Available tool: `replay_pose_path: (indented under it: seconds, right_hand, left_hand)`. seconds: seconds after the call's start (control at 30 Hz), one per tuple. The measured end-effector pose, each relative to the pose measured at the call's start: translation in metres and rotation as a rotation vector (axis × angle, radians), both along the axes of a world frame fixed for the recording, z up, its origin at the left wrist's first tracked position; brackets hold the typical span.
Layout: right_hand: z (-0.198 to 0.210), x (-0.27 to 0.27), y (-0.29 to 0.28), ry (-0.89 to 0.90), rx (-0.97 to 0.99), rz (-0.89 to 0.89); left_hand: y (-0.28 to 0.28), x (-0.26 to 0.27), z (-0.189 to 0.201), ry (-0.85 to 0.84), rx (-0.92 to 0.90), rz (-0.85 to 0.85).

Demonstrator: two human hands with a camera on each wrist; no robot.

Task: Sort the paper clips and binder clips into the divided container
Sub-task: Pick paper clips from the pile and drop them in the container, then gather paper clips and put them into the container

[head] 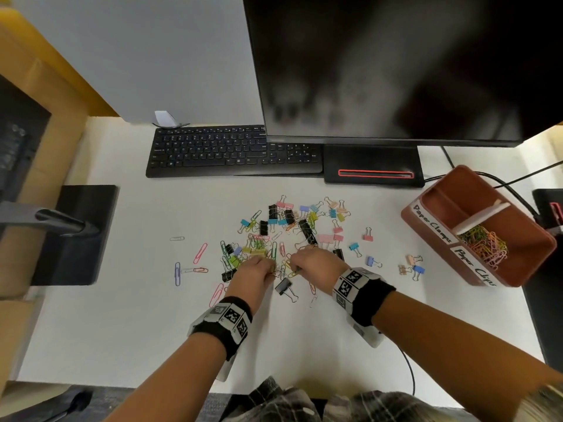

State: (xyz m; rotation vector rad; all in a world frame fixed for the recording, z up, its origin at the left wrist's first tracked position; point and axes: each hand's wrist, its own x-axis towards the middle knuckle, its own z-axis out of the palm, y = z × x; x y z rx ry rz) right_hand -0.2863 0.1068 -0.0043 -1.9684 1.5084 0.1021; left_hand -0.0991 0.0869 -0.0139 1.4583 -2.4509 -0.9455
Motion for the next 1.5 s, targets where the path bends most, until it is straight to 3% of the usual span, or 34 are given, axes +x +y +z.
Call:
replay_pose_path:
  seconds: [0.33,0.47,0.57,0.67,0.8,1.0,1.1,1.17,1.27,1.37,1.5]
  right_hand:
    - [0.005,-0.011,0.003,-0.074,0.024,-0.133]
    - [0.023,-0.032,0.01,-0.202,-0.087,-0.257]
    - [0.047,-0.068,0.021,-0.226,-0.242,-0.369]
    - [0.075,-0.12,0.042,-0.195,-0.408,-0.498]
    - [0.108,-0.193,0.083,-0.055,-0.482,-0.751]
    - [0.106,-0.267,0.122,0.056,-0.418,-1.049]
    - [0.096,-0.279,0.126,0.023,-0.278,-1.134]
    - [0.092,-0.281,0.128,0.001,-0.198,-1.165]
    - [0.093,-0.277,0.129,-0.025,-0.289,-1.114]
    - [0.096,-0.26,0.12,-0.021,-0.436,-0.938]
    - [0.09,-0.206,0.093,-0.116,-0.43,-0.591]
  left_hand:
    - [-0.016,-0.001,0.006,0.019,-0.111,-0.117]
    - [-0.025,-0.007,0.026,0.138,-0.106,-0.06]
    - [-0.027,-0.029,0.057,0.266,0.003,-0.033]
    - [-0.028,-0.083,0.09,0.425,0.1,-0.076]
    - [-0.02,-0.19,0.116,0.546,0.221,-0.147]
    - [0.016,-0.328,0.108,0.567,0.413,-0.231]
    - [0.033,-0.359,0.092,0.398,0.445,-0.287]
    - [0.037,-0.364,0.09,0.302,0.4,-0.302]
    - [0.033,-0.345,0.103,0.394,0.436,-0.245]
    - [0.019,-0.292,0.113,0.455,0.364,-0.204]
    - [-0.002,-0.184,0.109,0.396,0.24,-0.005]
